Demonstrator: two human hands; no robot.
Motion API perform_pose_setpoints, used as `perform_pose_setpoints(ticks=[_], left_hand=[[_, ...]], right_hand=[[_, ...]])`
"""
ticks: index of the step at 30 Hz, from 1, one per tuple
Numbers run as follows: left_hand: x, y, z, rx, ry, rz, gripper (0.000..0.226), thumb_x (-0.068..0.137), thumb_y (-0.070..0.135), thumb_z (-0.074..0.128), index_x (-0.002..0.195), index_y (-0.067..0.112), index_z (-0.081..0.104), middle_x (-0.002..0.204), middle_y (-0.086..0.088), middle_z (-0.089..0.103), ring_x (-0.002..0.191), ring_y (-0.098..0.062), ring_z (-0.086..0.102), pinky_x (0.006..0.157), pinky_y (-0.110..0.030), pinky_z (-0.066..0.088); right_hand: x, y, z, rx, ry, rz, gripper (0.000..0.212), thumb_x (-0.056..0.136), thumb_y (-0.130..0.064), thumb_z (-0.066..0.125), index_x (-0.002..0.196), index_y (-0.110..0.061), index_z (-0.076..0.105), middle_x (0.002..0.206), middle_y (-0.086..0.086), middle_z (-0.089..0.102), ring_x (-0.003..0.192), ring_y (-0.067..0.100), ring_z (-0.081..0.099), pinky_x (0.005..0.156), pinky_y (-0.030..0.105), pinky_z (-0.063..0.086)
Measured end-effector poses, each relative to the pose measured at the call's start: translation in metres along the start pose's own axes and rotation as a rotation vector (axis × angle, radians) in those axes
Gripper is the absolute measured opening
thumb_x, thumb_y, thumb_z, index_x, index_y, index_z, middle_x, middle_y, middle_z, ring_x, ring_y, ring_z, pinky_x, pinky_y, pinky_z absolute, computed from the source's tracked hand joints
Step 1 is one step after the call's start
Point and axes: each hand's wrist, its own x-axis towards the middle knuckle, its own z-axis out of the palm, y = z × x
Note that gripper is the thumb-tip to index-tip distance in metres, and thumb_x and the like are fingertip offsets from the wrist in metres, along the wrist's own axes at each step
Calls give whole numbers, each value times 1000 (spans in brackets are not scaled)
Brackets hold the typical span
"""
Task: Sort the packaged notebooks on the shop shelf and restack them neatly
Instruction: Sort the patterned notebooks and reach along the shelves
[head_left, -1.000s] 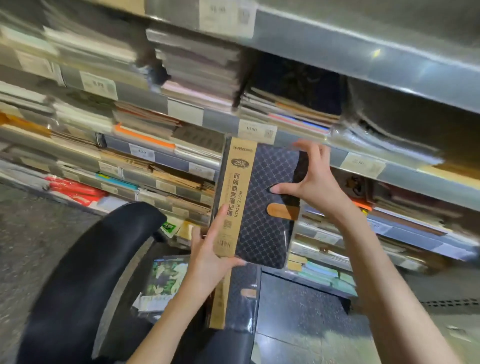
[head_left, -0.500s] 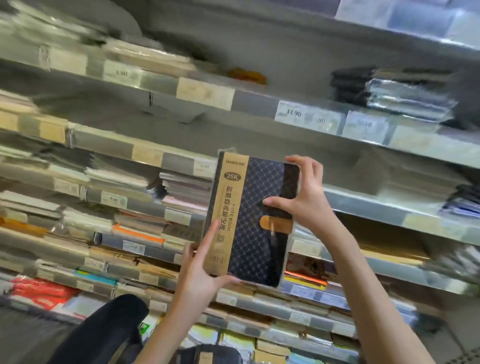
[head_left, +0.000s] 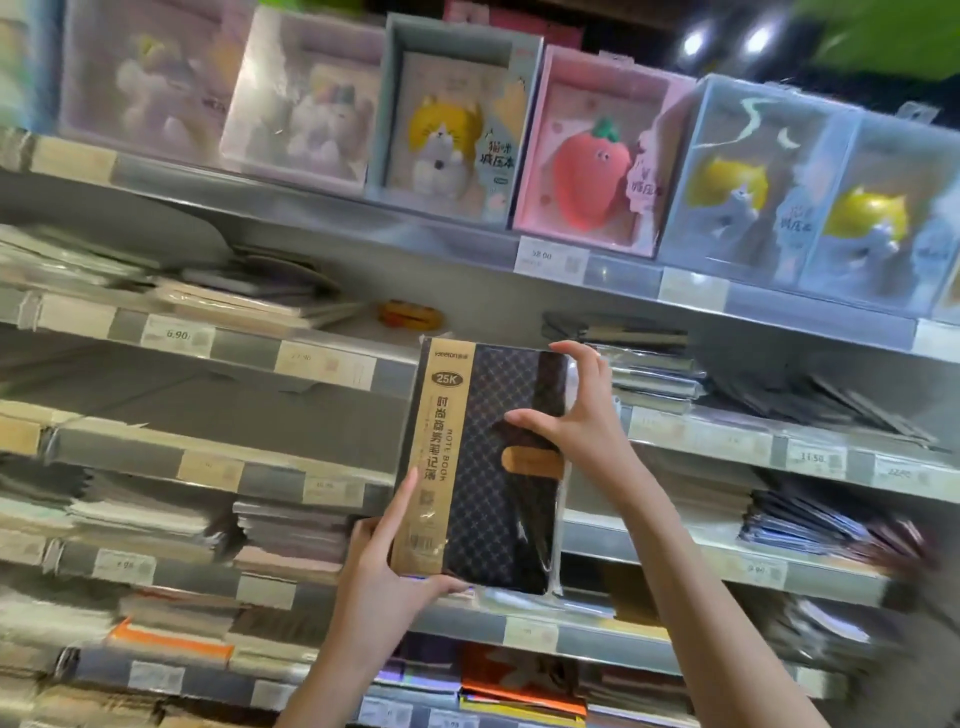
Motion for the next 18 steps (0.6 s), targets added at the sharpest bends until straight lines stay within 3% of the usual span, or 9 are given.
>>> perform_pose_setpoints(ticks=[3,8,12,16,18], left_hand=[[21,11,0,-36,24,28,105,58,24,86,120,71,15,108,20,39,102,-4,39,98,-41,42],[55,26,-6,-66,105,64,96,56,22,84,124,60,29,115,22,39,110,-2,35,106,-39,34],[72,32,-14,-8,190,107,85,54,29,82,122,55,38,112,22,39,107,-3,37,101,-36,40],[81,45,-20,30,238,188,72,54,35,78,116,50,46,108,32,41,112,-4,46,103,-34,41],[84,53,-22,89,260,263,70,55,42,74,121,42,50,110,31,49,107,-22,60,96,-44,48]], right_hand=[[25,2,-8,13,18,-3,73,71,-31,79,128,-28,34,142,2,25,128,14,30,106,30,32],[66,15,2,29,24,11,68,70,-39,78,124,-32,38,144,6,30,134,20,31,109,43,34],[87,20,13,47,5,39,63,77,-34,74,129,-22,41,130,1,42,113,7,41,95,24,37],[100,28,16,80,13,76,52,82,-37,67,127,-21,44,124,3,46,109,12,46,92,27,40],[104,31,15,104,-6,111,44,86,-41,60,124,-22,47,121,3,48,107,14,49,90,30,42]])
